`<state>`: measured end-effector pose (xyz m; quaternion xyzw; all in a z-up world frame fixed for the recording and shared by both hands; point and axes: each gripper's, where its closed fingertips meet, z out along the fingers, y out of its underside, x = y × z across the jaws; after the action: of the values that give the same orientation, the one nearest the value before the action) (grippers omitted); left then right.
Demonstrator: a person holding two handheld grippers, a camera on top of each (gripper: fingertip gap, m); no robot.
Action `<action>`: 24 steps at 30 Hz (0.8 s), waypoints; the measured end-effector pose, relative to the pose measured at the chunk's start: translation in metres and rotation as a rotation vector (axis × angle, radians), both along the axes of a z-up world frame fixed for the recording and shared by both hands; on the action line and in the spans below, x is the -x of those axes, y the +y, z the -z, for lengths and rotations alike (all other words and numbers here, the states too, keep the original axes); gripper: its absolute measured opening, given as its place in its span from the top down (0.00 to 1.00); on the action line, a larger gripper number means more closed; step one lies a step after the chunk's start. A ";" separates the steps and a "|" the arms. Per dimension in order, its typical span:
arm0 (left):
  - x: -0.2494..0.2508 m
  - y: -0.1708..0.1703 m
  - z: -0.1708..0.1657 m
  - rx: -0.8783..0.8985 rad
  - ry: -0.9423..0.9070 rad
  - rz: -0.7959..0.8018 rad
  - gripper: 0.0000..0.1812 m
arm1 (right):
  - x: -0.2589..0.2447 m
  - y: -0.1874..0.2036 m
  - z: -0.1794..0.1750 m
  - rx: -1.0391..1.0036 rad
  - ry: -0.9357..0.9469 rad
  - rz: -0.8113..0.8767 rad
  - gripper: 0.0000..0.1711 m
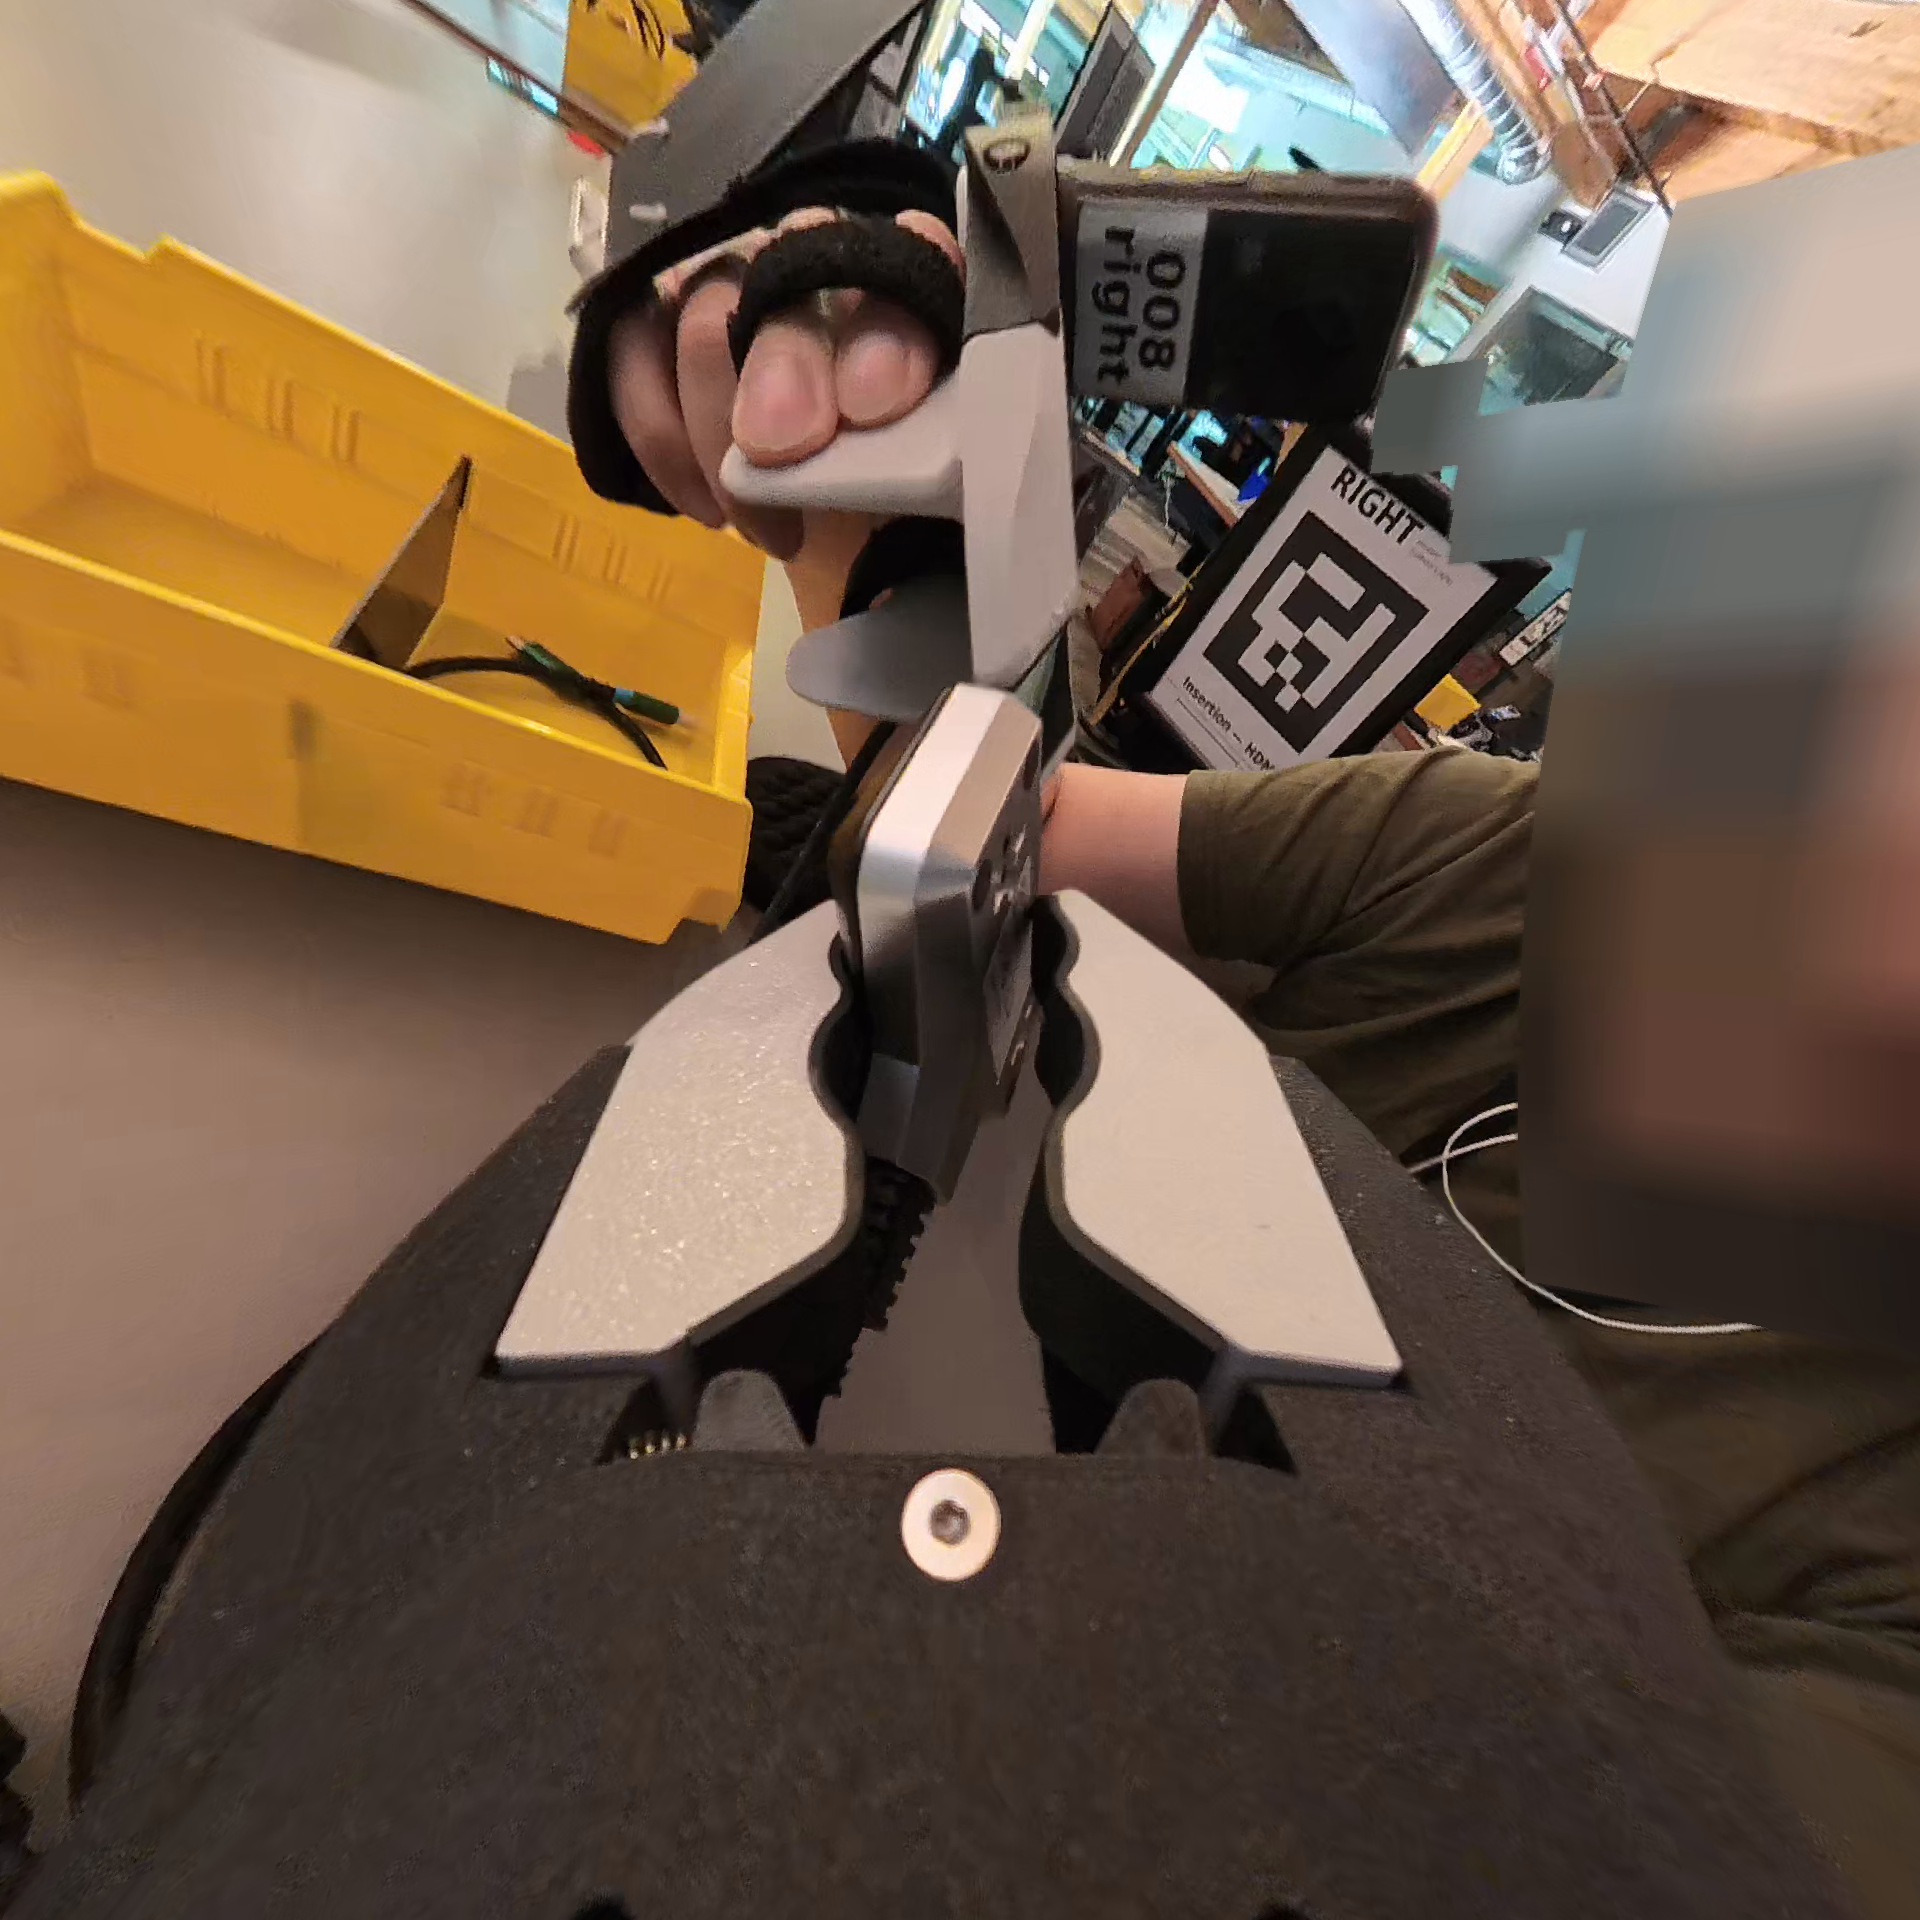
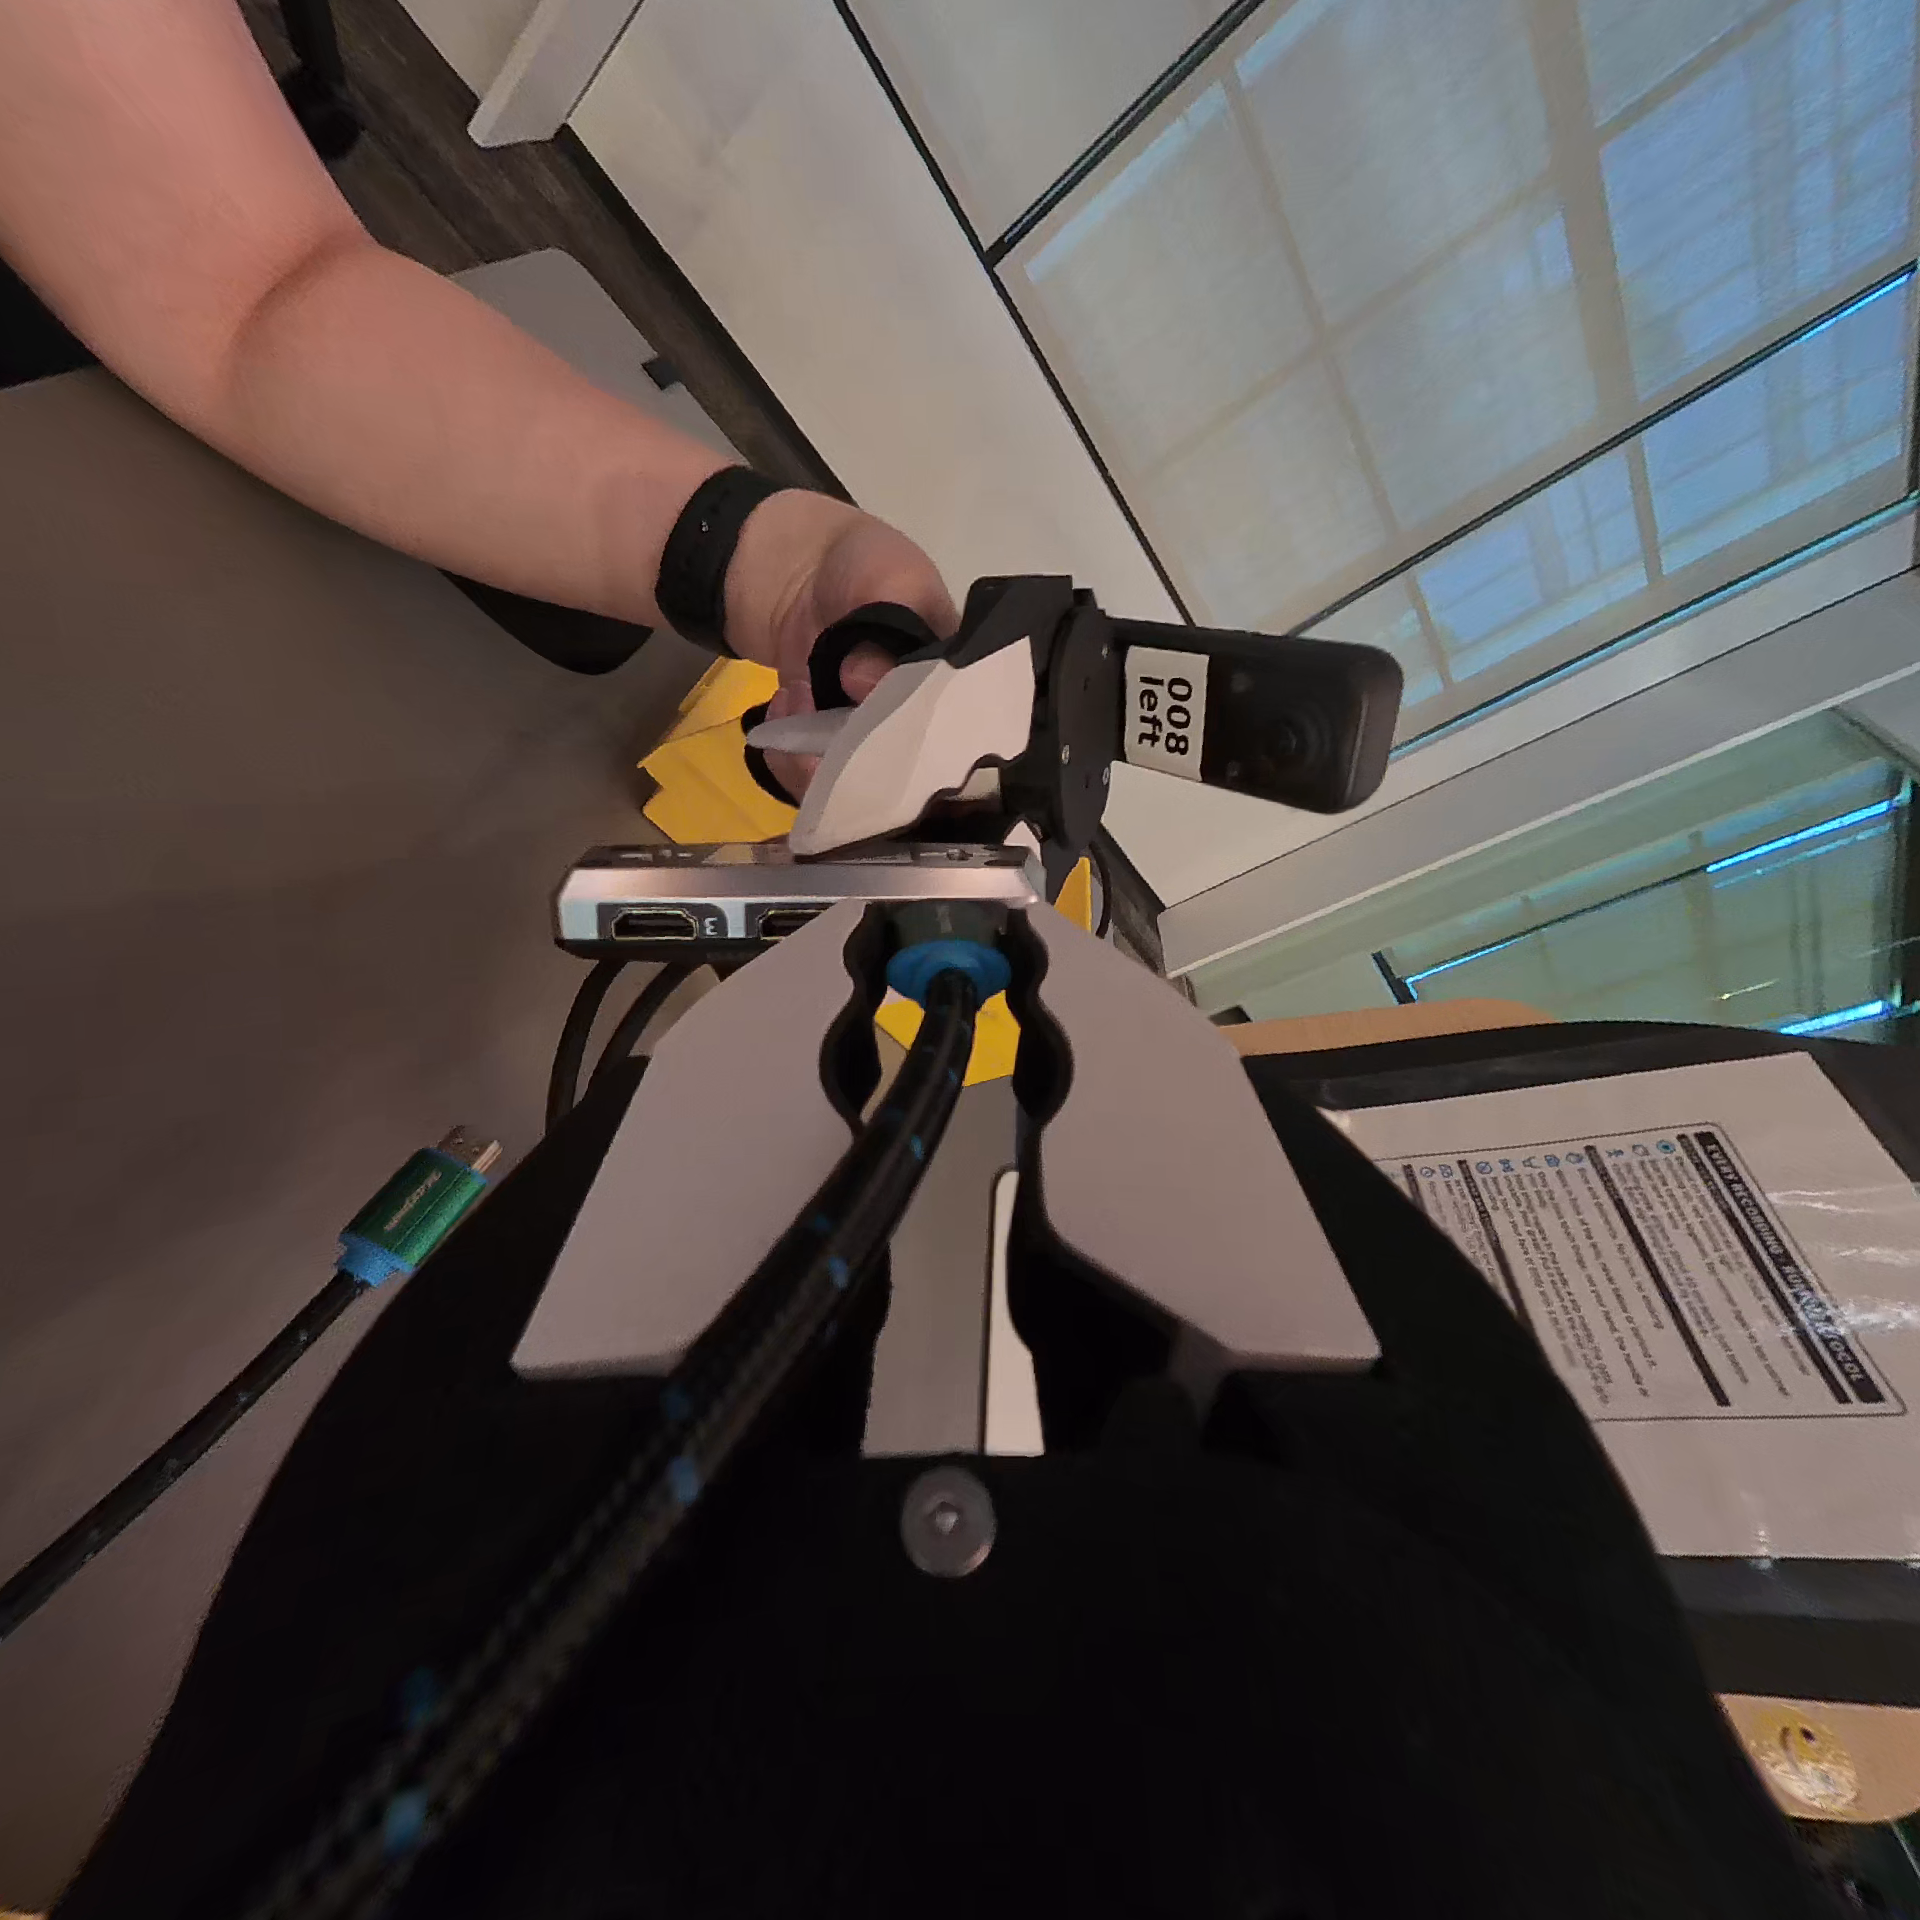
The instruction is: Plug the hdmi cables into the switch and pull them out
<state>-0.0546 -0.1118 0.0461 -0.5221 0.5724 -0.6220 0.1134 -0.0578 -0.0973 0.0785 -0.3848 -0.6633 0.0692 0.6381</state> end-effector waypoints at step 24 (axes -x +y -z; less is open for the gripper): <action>-0.010 0.022 0.011 -0.028 0.030 -0.065 0.85 | -0.011 0.020 0.016 -0.023 -0.046 0.057 0.87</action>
<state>-0.0446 -0.0898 0.0354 -0.5482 0.5654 -0.6019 0.1322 -0.0467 -0.0773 0.0624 -0.3977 -0.6673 0.0347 0.6287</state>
